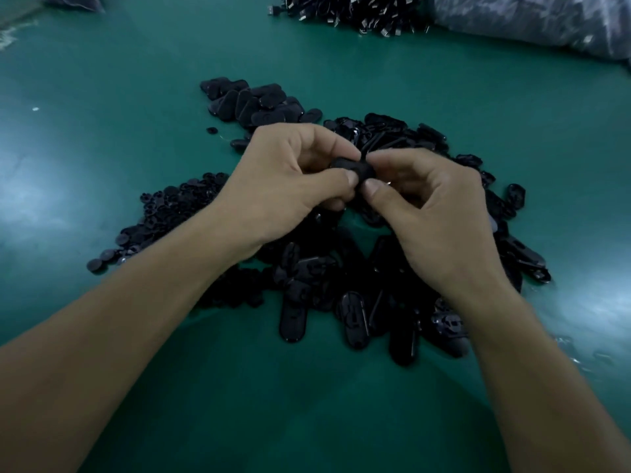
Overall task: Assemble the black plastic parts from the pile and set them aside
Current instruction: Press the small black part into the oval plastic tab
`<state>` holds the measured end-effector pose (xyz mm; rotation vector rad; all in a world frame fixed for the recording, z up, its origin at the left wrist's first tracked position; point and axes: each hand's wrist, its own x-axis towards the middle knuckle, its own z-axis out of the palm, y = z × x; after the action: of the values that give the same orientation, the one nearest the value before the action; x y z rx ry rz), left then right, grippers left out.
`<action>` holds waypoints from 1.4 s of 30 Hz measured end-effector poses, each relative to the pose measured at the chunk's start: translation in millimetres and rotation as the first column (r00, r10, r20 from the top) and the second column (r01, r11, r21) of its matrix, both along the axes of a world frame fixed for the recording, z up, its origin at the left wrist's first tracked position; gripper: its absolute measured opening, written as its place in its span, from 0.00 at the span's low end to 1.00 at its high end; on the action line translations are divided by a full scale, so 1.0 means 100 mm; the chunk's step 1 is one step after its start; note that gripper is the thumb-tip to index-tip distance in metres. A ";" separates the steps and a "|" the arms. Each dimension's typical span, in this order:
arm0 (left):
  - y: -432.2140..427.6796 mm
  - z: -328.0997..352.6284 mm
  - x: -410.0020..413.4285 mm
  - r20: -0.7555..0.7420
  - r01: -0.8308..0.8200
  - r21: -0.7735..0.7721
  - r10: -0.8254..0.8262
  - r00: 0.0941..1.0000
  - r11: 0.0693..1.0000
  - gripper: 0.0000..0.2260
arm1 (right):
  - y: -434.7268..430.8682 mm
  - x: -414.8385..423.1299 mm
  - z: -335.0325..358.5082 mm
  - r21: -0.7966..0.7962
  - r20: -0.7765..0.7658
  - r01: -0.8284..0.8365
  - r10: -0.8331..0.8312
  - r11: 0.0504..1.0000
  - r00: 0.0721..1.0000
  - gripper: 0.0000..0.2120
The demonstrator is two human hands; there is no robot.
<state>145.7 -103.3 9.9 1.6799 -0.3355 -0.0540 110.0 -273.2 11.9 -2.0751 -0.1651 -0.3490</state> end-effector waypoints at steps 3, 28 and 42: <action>0.04 0.03 0.01 -0.105 0.064 -0.075 -0.072 0.992 0.995 0.07 | -0.01 0.01 0.01 0.145 -0.071 -0.067 0.077 0.987 0.994 0.08; 0.07 0.04 0.00 -0.219 0.144 -0.109 -0.165 0.962 0.984 0.14 | -0.13 -0.01 0.08 0.150 -0.108 -0.165 0.182 0.975 0.977 0.05; 0.05 0.04 -0.01 -0.206 0.141 -0.102 -0.160 0.965 0.985 0.13 | -0.09 0.00 0.06 0.136 -0.085 -0.127 0.139 0.983 0.987 0.08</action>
<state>145.2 -98.0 14.3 1.5438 -0.2979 -0.3269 110.2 -282.3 17.9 -1.9357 -0.2178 -0.1746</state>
